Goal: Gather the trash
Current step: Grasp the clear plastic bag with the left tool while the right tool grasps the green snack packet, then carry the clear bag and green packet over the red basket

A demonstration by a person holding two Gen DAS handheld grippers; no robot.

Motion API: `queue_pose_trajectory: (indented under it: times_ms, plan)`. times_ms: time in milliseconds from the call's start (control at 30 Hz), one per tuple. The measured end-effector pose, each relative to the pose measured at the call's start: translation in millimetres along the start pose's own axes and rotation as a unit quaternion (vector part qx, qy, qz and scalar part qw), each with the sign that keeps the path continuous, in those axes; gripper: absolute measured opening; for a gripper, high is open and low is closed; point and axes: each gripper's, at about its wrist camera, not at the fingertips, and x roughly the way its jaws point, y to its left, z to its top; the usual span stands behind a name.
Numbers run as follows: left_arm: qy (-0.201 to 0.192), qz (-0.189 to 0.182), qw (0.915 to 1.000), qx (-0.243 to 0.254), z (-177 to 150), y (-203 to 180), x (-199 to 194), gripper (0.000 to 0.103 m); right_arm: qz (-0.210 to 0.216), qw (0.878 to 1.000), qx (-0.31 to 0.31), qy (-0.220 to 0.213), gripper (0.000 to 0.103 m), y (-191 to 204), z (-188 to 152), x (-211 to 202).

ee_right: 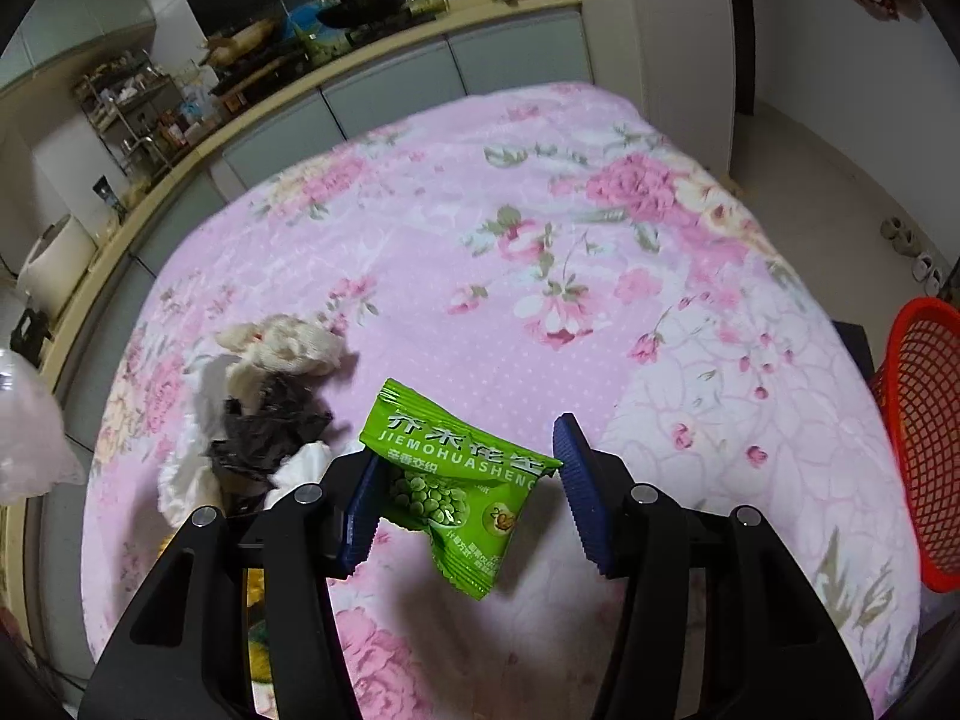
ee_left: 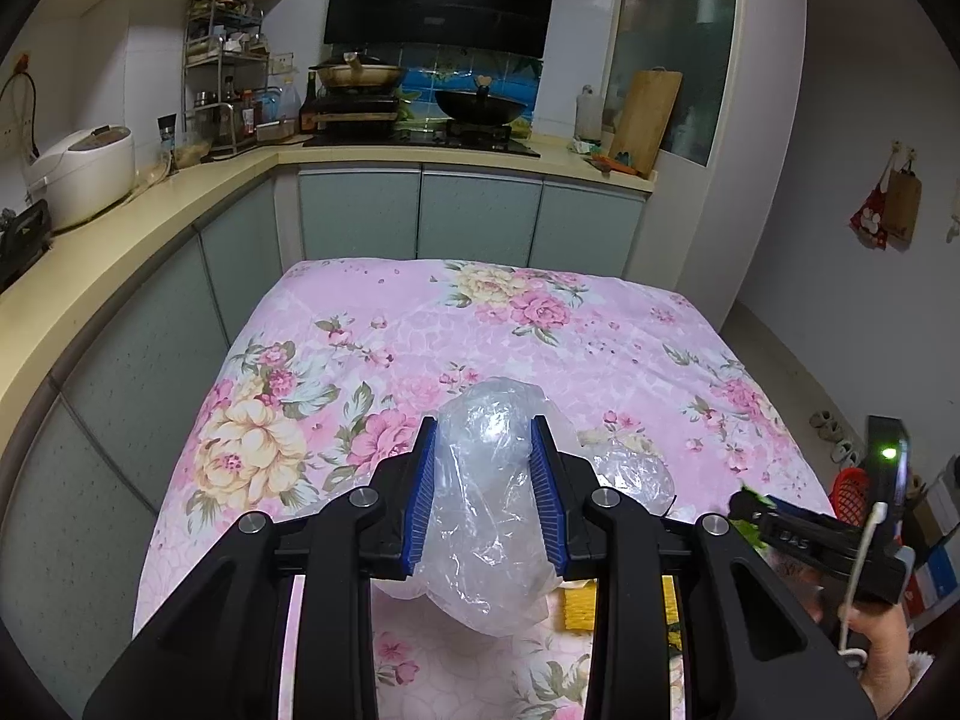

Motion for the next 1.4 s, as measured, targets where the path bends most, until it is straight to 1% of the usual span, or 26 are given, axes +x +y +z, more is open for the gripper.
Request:
queue_pose_trajectory:
  times_ms: [267, 433, 633, 767, 900, 1100, 1300, 1400]
  plan:
    - [0.002, 0.003, 1.0000, -0.002, -1.3, -2.4, 2.7, 0.029, 0.016, 0.999, -0.003, -0.045, 0.052, 2.9, -2.6, -37.5]
    - [0.005, 0.000, 0.9999, 0.012, -4.0, -12.1, 6.2, 0.029, 0.010, 0.996, -0.011, -0.086, 0.052, 1.0, -0.9, -65.0]
    - [0.011, -0.003, 0.9996, 0.027, -10.4, -27.0, 14.8, 0.029, 0.010, 0.994, -0.010, -0.112, 0.052, -9.6, 2.6, -87.6]
    - [0.018, -0.015, 0.9993, 0.029, -12.2, -38.7, 20.9, 0.029, 0.009, 0.992, -0.006, -0.125, 0.052, -19.7, 7.9, -102.2]
    - [0.031, -0.036, 0.9981, 0.039, -9.8, -58.5, 27.9, 0.029, 0.003, 0.991, 0.002, -0.133, 0.052, -32.3, 11.2, -113.3]
    - [0.042, -0.080, 0.9934, 0.070, -3.4, -106.7, 33.0, 0.029, -0.015, 0.988, 0.025, -0.149, 0.052, -65.9, 14.2, -131.2]
    - [0.053, -0.129, 0.9849, 0.103, -2.1, -165.6, 39.1, 0.029, -0.040, 0.985, 0.045, -0.165, 0.052, -100.3, 15.6, -150.5]
    - [0.057, -0.156, 0.9788, 0.119, -3.3, -196.8, 41.4, 0.029, -0.055, 0.982, 0.054, -0.173, 0.052, -118.1, 16.1, -162.1]
